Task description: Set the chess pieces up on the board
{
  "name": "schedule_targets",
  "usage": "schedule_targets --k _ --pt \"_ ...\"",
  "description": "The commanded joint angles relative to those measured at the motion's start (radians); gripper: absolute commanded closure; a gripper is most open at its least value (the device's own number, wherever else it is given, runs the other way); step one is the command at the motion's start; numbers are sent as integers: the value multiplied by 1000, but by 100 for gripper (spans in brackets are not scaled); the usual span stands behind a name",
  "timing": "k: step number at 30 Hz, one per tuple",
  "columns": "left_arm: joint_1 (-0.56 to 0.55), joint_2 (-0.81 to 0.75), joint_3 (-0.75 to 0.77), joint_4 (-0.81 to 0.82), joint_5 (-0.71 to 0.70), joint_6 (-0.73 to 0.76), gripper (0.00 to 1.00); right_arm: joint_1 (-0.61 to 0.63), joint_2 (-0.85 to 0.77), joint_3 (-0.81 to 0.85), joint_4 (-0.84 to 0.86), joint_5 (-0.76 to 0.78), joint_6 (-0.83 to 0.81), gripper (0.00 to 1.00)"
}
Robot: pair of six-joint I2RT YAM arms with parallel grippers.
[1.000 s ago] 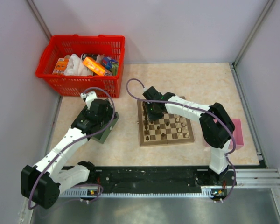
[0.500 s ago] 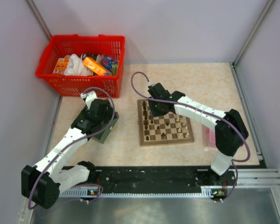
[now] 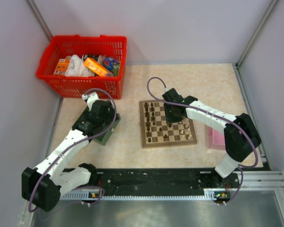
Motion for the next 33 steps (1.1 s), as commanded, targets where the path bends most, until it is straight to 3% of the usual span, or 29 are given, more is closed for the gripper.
schedule_targets --k 1,15,33 --pt "4 -7 6 41 4 -11 4 -7 -11 -6 21 4 14 67" --pt "6 -7 5 46 7 -15 4 -9 46 -4 27 -7 4 70" --pt "4 -19 -9 43 1 -12 4 -7 35 -3 21 -5 -9 83"
